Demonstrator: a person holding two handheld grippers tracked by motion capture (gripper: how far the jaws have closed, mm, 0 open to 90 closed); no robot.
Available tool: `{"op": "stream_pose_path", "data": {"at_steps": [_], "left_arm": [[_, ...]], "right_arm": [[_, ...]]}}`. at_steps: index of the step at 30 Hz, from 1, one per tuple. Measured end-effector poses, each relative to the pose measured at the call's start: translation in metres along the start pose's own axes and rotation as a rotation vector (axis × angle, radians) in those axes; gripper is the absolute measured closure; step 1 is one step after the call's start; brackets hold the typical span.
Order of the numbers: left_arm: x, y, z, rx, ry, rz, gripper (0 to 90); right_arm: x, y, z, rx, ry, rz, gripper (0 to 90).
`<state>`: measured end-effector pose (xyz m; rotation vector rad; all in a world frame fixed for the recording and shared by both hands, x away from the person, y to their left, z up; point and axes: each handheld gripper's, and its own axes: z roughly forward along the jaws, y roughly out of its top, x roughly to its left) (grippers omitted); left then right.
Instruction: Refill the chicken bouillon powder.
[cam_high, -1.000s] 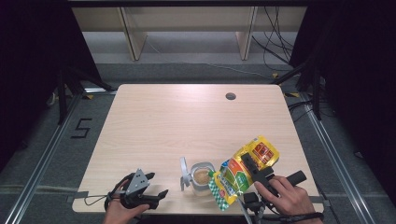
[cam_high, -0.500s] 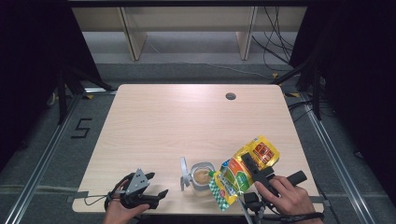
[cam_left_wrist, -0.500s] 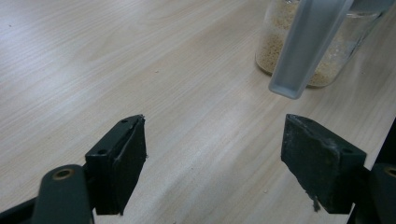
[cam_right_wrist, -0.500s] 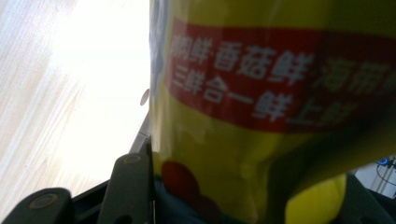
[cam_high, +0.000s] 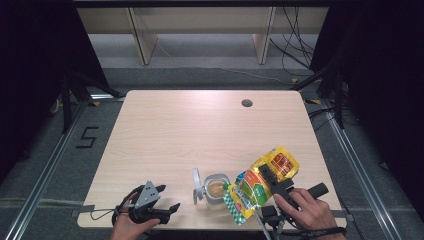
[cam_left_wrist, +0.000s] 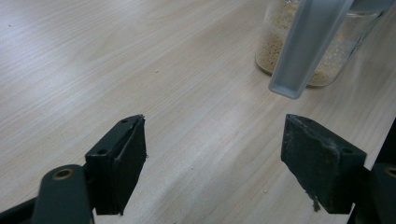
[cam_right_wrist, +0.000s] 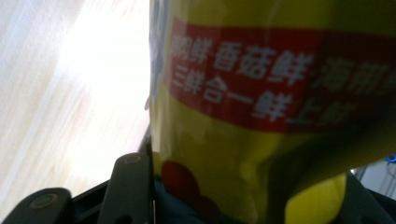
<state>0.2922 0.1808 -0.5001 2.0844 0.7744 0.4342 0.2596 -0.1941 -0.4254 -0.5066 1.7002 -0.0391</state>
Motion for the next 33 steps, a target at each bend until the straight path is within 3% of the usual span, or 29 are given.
{"op": "stream_pose_path", "data": {"at_steps": [2, 3, 5, 6, 9, 10, 11, 12, 14, 15, 16, 17, 18, 21, 22, 23, 24, 25, 26, 27, 28, 29, 30, 31, 32, 33], "left_arm": [[0.001, 0.001, -0.001, 0.013, 0.003, 0.01, 22.2], [0.001, 0.001, -0.001, 0.007, -0.002, 0.003, 22.2], [0.001, 0.0, -0.001, 0.016, 0.008, 0.011, 22.2], [-0.002, 0.0, 0.0, -0.005, -0.004, -0.034, 22.2], [0.0, 0.0, -0.001, 0.013, 0.004, -0.01, 22.2], [0.001, 0.0, -0.001, 0.016, 0.002, 0.008, 22.2], [0.001, 0.0, -0.001, 0.015, 0.006, 0.01, 22.2], [0.0, 0.0, 0.0, 0.003, -0.001, -0.019, 22.2], [0.0, 0.0, -0.001, 0.012, 0.003, -0.011, 22.2], [0.0, 0.0, -0.001, 0.014, 0.004, -0.014, 22.2], [-0.001, 0.0, -0.001, 0.004, -0.006, -0.023, 22.2], [0.0, 0.0, -0.001, 0.005, 0.004, -0.02, 22.2], [-0.001, 0.0, 0.0, -0.006, -0.001, -0.033, 22.2], [-0.001, 0.0, -0.001, 0.001, -0.001, -0.022, 22.2], [0.001, 0.0, -0.001, 0.0, 0.01, 0.008, 22.2], [0.0, 0.0, -0.001, -0.004, 0.008, 0.004, 22.2], [0.001, 0.0, -0.001, -0.002, 0.009, 0.005, 22.2], [0.0, 0.0, -0.001, -0.001, 0.009, 0.002, 22.2], [0.0, 0.0, -0.001, -0.001, 0.008, 0.004, 22.2], [0.001, 0.0, -0.001, -0.002, 0.008, 0.006, 22.2], [0.001, 0.0, -0.001, -0.003, 0.008, 0.003, 22.2], [-0.001, 0.0, -0.001, 0.0, 0.006, -0.025, 22.2], [-0.001, 0.0, -0.001, 0.003, -0.001, -0.022, 22.2], [-0.001, 0.0, 0.0, -0.006, 0.008, -0.02, 22.1], [0.0, 0.0, -0.001, -0.012, 0.008, -0.004, 22.2], [0.0, 0.0, -0.001, -0.012, 0.008, -0.004, 22.2]], "right_arm": [[-0.001, 0.0, 0.001, -0.019, -0.007, 0.006, 54.3], [0.001, -0.002, 0.004, -0.065, -0.05, 0.013, 54.3], [0.005, -0.004, 0.005, -0.063, -0.028, 0.058, 54.4], [0.005, -0.006, 0.006, -0.073, -0.022, 0.063, 54.4], [0.009, -0.011, 0.008, -0.093, 0.007, 0.137, 54.7], [0.009, -0.013, 0.009, -0.12, -0.012, 0.15, 54.7], [0.009, -0.015, 0.007, -0.11, 0.011, 0.169, 54.8], [0.009, -0.016, 0.007, -0.114, 0.017, 0.19, 54.9], [0.01, -0.018, 0.008, -0.135, 0.02, 0.229, 55.0], [0.013, -0.019, 0.008, -0.135, 0.046, 0.274, 55.1], [0.011, -0.02, 0.009, -0.149, 0.031, 0.263, 55.2], [0.014, -0.02, 0.009, -0.15, 0.047, 0.306, 55.3], [0.012, -0.021, 0.01, -0.168, 0.04, 0.304, 55.7], [0.016, -0.023, 0.011, -0.187, 0.063, 0.38, 56.0], [0.015, -0.024, 0.011, -0.197, 0.053, 0.36, 56.1], [0.017, -0.025, 0.012, -0.2, 0.078, 0.383, 56.2], [0.02, -0.025, 0.013, -0.202, 0.073, 0.409, 56.2], [0.024, -0.025, 0.013, -0.207, 0.092, 0.464, 56.3], [0.02, -0.027, 0.015, -0.217, 0.085, 0.397, 56.4], [0.025, -0.027, 0.014, -0.206, 0.1, 0.467, 56.5], [0.026, -0.028, 0.015, -0.232, 0.107, 0.492, 56.6], [0.021, -0.03, 0.017, -0.259, 0.094, 0.424, 56.7], [0.028, -0.029, 0.015, -0.242, 0.124, 0.539, 56.9], [0.026, -0.031, 0.016, -0.258, 0.119, 0.511, 57.0], [0.028, -0.031, 0.017, -0.265, 0.127, 0.557, 57.1], [0.027, -0.032, 0.018, -0.279, 0.12, 0.547, 57.2]]}}
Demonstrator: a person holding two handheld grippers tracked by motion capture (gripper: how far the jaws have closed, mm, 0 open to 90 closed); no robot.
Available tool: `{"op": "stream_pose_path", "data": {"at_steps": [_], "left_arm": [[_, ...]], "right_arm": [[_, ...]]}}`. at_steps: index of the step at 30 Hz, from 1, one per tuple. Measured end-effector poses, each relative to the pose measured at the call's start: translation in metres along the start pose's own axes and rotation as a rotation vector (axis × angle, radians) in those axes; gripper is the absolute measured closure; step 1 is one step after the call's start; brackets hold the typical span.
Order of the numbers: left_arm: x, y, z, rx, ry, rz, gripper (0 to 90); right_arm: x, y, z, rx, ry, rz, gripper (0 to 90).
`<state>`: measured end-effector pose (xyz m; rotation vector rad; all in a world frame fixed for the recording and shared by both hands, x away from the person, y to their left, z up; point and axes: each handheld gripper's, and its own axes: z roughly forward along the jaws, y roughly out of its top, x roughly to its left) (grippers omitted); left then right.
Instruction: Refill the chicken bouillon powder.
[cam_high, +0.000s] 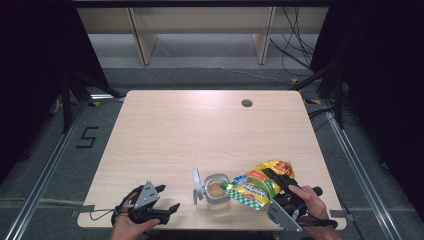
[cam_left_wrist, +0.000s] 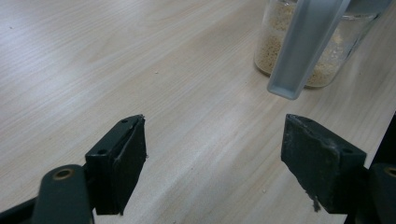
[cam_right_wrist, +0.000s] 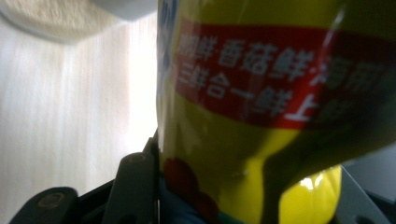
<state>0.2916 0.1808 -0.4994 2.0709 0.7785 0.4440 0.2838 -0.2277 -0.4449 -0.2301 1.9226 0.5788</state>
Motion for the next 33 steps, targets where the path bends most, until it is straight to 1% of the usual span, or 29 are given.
{"op": "stream_pose_path", "data": {"at_steps": [1, 2, 3, 5, 6, 7, 8, 9, 10, 11, 12, 13, 14, 15, 16, 17, 19, 20, 22, 23, 24, 25, 26, 27, 29, 30, 31, 32, 33], "left_arm": [[-0.001, -0.001, 0.0, 0.01, -0.001, -0.021, 22.2], [0.0, -0.001, 0.0, 0.011, 0.0, -0.011, 22.2], [0.001, 0.0, -0.001, 0.011, 0.001, 0.01, 22.2], [0.001, 0.0, -0.001, 0.008, 0.001, 0.009, 22.2], [0.0, 0.0, 0.0, 0.01, 0.0, 0.0, 22.2], [0.0, 0.0, 0.0, 0.02, -0.001, -0.009, 22.2], [-0.001, 0.0, 0.0, -0.001, -0.012, -0.019, 22.2], [-0.001, 0.0, 0.001, -0.005, -0.004, -0.006, 22.2], [-0.001, 0.0, 0.001, -0.006, -0.005, -0.006, 22.2], [-0.001, 0.0, 0.001, -0.006, -0.004, -0.009, 22.2], [0.0, 0.0, 0.0, 0.002, -0.013, -0.008, 22.2], [-0.001, 0.0, 0.001, -0.003, -0.008, -0.008, 22.2], [-0.001, 0.0, 0.001, -0.005, -0.004, -0.006, 22.2], [0.0, 0.0, 0.0, 0.0, -0.001, -0.001, 22.2], [0.0, 0.0, 0.0, 0.019, -0.012, -0.018, 22.2], [-0.001, 0.0, 0.001, 0.007, -0.013, -0.029, 22.2], [-0.001, 0.0, 0.001, -0.002, -0.009, -0.005, 22.2], [-0.002, 0.0, 0.001, 0.002, -0.017, -0.028, 22.2], [-0.002, -0.001, 0.003, 0.007, 0.008, -0.017, 22.2], [-0.003, -0.001, 0.002, 0.008, -0.006, -0.021, 22.2], [-0.001, 0.0, 0.001, 0.024, 0.004, 0.01, 22.2], [0.0, 0.0, 0.002, 0.018, 0.017, 0.03, 22.2], [0.0, 0.0, 0.001, 0.022, 0.001, 0.024, 22.2], [-0.002, 0.0, 0.002, 0.014, -0.005, -0.008, 22.2], [-0.002, -0.001, 0.002, 0.015, -0.006, -0.021, 22.2], [-0.001, -0.001, 0.002, 0.007, -0.002, -0.014, 22.2], [-0.002, -0.002, 0.003, -0.006, -0.013, -0.057, 22.2], [0.001, -0.001, 0.001, 0.013, -0.022, -0.037, 22.2], [0.001, -0.001, 0.001, 0.006, -0.019, -0.046, 22.2]], "right_arm": [[0.003, -0.001, -0.001, 0.01, 0.018, 0.079, 57.2], [0.003, -0.003, 0.001, -0.009, 0.023, 0.089, 57.3], [-0.001, -0.004, 0.002, -0.028, 0.011, 0.042, 57.4], [0.003, -0.007, 0.002, -0.039, 0.027, 0.137, 57.6], [0.001, -0.009, 0.003, -0.059, 0.024, 0.134, 57.7], [0.003, -0.01, 0.002, -0.058, 0.033, 0.191, 57.9], [0.0, -0.012, 0.004, -0.081, 0.037, 0.174, 58.1], [0.003, -0.014, 0.004, -0.079, 0.044, 0.239, 58.2], [0.004, -0.015, 0.005, -0.09, 0.055, 0.267, 58.4], [0.003, -0.017, 0.006, -0.099, 0.062, 0.272, 58.5], [0.004, -0.019, 0.008, -0.104, 0.067, 0.289, 58.6], [0.004, -0.021, 0.009, -0.111, 0.067, 0.306, 58.9], [0.005, -0.023, 0.011, -0.126, 0.071, 0.342, 59.1], [0.005, -0.025, 0.012, -0.138, 0.082, 0.362, 59.3], [0.005, -0.027, 0.014, -0.143, 0.088, 0.377, 59.4], [0.005, -0.028, 0.016, -0.139, 0.088, 0.384, 59.5], [0.005, -0.031, 0.02, -0.149, 0.096, 0.425, 60.0], [0.005, -0.033, 0.021, -0.165, 0.093, 0.453, 60.1], [0.005, -0.037, 0.025, -0.196, 0.106, 0.515, 60.2], [0.005, -0.04, 0.027, -0.197, 0.099, 0.533, 60.3], [0.005, -0.042, 0.029, -0.208, 0.105, 0.565, 60.4], [0.005, -0.045, 0.031, -0.207, 0.103, 0.59, 60.5], [0.005, -0.048, 0.033, -0.218, 0.114, 0.614, 60.7], [0.005, -0.049, 0.034, -0.223, 0.114, 0.647, 60.9], [0.005, -0.054, 0.038, -0.217, 0.117, 0.682, 61.2], [0.005, -0.056, 0.041, -0.22, 0.111, 0.71, 61.3], [0.004, -0.059, 0.044, -0.22, 0.108, 0.723, 61.4], [0.005, -0.062, 0.046, -0.217, 0.114, 0.746, 61.4], [0.005, -0.065, 0.049, -0.208, 0.111, 0.763, 61.5]]}}
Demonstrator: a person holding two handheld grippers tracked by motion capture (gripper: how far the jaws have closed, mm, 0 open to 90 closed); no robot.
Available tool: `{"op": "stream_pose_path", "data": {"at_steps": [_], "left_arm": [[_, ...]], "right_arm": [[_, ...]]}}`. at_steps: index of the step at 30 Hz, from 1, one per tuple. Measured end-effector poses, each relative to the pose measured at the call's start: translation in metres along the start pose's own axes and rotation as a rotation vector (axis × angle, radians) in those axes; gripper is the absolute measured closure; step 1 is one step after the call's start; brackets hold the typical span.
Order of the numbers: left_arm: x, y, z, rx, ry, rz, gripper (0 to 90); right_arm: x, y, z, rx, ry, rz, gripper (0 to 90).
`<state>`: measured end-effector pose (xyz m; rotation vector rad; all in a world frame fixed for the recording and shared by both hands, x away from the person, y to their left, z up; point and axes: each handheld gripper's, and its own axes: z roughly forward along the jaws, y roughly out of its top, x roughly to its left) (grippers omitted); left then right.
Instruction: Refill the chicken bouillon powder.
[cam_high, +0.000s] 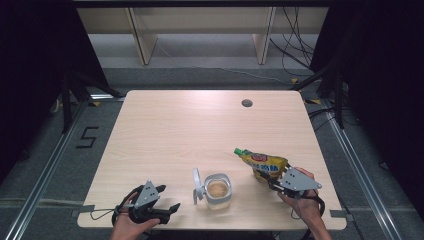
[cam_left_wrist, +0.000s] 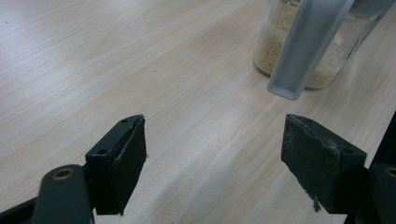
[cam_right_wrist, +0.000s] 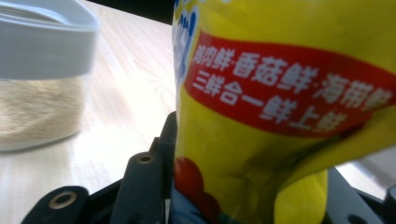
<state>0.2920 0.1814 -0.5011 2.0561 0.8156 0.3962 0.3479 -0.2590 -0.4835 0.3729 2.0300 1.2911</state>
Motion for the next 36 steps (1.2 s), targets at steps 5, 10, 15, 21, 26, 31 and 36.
{"op": "stream_pose_path", "data": {"at_steps": [5, 10, 15, 21, 26, 31, 36], "left_arm": [[-0.001, 0.0, 0.0, 0.007, 0.027, 0.018, 22.2], [-0.002, 0.0, 0.0, 0.012, 0.029, 0.03, 22.3], [-0.001, 0.001, -0.001, 0.002, 0.019, 0.035, 22.2], [-0.002, 0.0, 0.0, -0.014, 0.017, 0.029, 22.2], [-0.002, 0.0, -0.001, -0.014, 0.021, 0.011, 22.3], [-0.002, -0.001, 0.0, -0.021, 0.019, 0.002, 22.3], [-0.001, 0.0, -0.001, 0.006, 0.025, 0.042, 22.4]], "right_arm": [[-0.005, -0.011, 0.004, 0.014, -0.013, 0.066, 61.7], [-0.006, -0.013, 0.006, 0.012, 0.003, 0.098, 61.2], [-0.006, -0.016, 0.001, 0.027, 0.009, 0.182, 57.3], [-0.008, -0.018, -0.004, 0.017, -0.004, 0.221, 50.5], [-0.007, -0.013, -0.013, 0.044, -0.018, 0.292, 39.8], [-0.006, -0.009, -0.03, 0.068, -0.081, 0.393, 30.5], [0.002, -0.004, -0.037, 0.084, -0.098, 0.385, 26.3]]}}
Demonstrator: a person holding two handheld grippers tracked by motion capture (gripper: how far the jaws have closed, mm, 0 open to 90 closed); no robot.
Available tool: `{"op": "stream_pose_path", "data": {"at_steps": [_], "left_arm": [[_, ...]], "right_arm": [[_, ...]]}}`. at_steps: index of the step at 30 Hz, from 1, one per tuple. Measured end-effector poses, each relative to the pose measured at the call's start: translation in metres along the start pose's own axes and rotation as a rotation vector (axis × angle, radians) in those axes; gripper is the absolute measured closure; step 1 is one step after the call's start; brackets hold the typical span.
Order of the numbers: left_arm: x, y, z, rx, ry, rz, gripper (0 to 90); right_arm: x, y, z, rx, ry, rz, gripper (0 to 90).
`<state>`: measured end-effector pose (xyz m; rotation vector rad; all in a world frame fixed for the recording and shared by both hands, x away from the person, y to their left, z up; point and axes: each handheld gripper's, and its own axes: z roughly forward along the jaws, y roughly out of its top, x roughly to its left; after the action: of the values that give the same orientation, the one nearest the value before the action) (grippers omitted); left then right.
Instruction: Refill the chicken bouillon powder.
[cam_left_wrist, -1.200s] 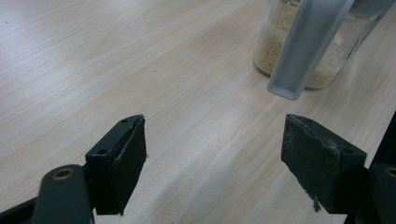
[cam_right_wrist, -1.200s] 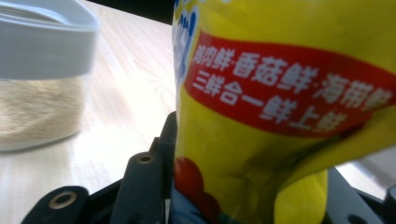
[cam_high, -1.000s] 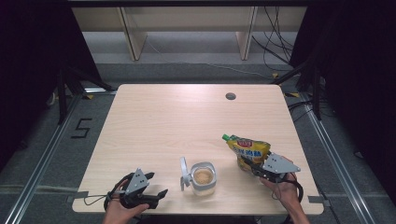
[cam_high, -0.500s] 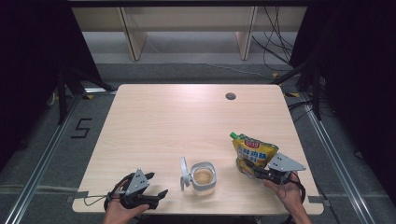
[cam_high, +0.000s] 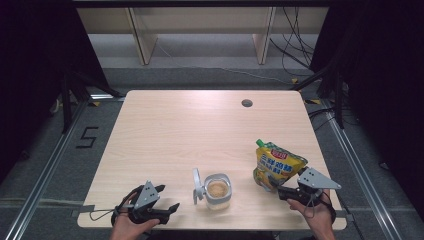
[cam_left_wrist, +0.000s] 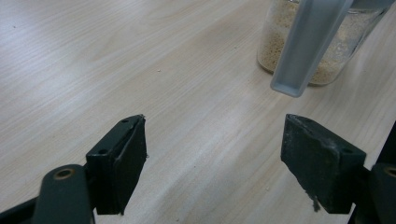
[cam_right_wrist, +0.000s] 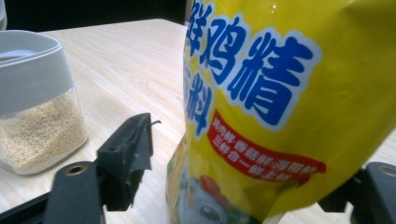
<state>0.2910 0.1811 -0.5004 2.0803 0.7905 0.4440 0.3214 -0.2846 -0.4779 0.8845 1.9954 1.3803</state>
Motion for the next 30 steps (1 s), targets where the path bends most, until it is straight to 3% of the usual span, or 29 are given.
{"op": "stream_pose_path", "data": {"at_steps": [3, 5, 6, 7, 9, 10, 12, 15, 17, 19, 20, 22, 25, 26, 27, 28, 30], "left_arm": [[-0.001, -0.001, 0.001, -0.018, -0.007, -0.04, 22.4], [-0.001, -0.001, 0.001, -0.03, -0.004, -0.026, 22.4], [0.001, 0.0, 0.0, -0.019, -0.003, -0.009, 22.4], [0.0, 0.0, 0.001, -0.02, -0.003, -0.012, 22.3], [-0.001, -0.001, 0.001, -0.016, 0.0, -0.031, 22.3], [-0.002, -0.001, 0.001, -0.023, -0.007, -0.042, 22.4], [-0.002, 0.0, 0.001, -0.019, -0.007, -0.04, 22.3], [0.0, 0.0, 0.001, -0.004, -0.002, -0.027, 22.3], [0.0, 0.0, 0.001, -0.006, -0.004, -0.017, 22.3], [-0.003, 0.001, 0.003, -0.023, -0.006, -0.032, 22.3], [-0.001, 0.002, 0.001, 0.011, -0.005, 0.004, 22.3], [-0.004, 0.002, 0.004, -0.021, -0.015, -0.025, 22.3], [-0.004, 0.001, 0.004, -0.011, -0.006, -0.022, 22.3], [-0.003, 0.002, 0.003, 0.004, -0.005, 0.01, 22.3], [-0.005, 0.002, 0.004, -0.015, -0.006, -0.007, 22.3], [-0.005, 0.002, 0.003, -0.01, -0.01, -0.017, 22.3], [-0.005, 0.002, 0.003, -0.018, -0.013, -0.006, 22.3]], "right_arm": [[0.003, 0.0, -0.005, 0.028, 0.003, 0.021, 25.2], [0.005, 0.0, -0.009, 0.029, -0.025, 0.042, 26.2], [0.005, 0.0, -0.011, 0.022, -0.02, 0.031, 25.7], [0.007, 0.0, -0.012, 0.018, -0.029, 0.054, 24.6], [0.009, 0.0, -0.016, 0.022, -0.052, 0.046, 23.7], [0.013, 0.0, -0.018, 0.037, -0.054, 0.074, 24.2], [0.012, -0.001, -0.022, 0.062, -0.073, 0.043, 26.0], [0.019, -0.005, -0.025, 0.116, -0.078, 0.095, 23.3], [0.023, -0.005, -0.027, 0.136, -0.075, 0.088, 23.0], [0.025, -0.007, -0.029, 0.15, -0.083, 0.089, 22.2], [0.026, -0.007, -0.03, 0.16, -0.089, 0.09, 22.2], [0.029, -0.008, -0.031, 0.177, -0.073, 0.097, 22.0], [0.034, -0.009, -0.033, 0.197, -0.095, 0.119, 21.6], [0.035, -0.01, -0.034, 0.199, -0.088, 0.108, 21.4], [0.036, -0.01, -0.035, 0.206, -0.098, 0.099, 21.5], [0.041, -0.01, -0.038, 0.226, -0.106, 0.125, 21.5], [0.041, -0.011, -0.038, 0.221, -0.079, 0.089, 22.0]]}}
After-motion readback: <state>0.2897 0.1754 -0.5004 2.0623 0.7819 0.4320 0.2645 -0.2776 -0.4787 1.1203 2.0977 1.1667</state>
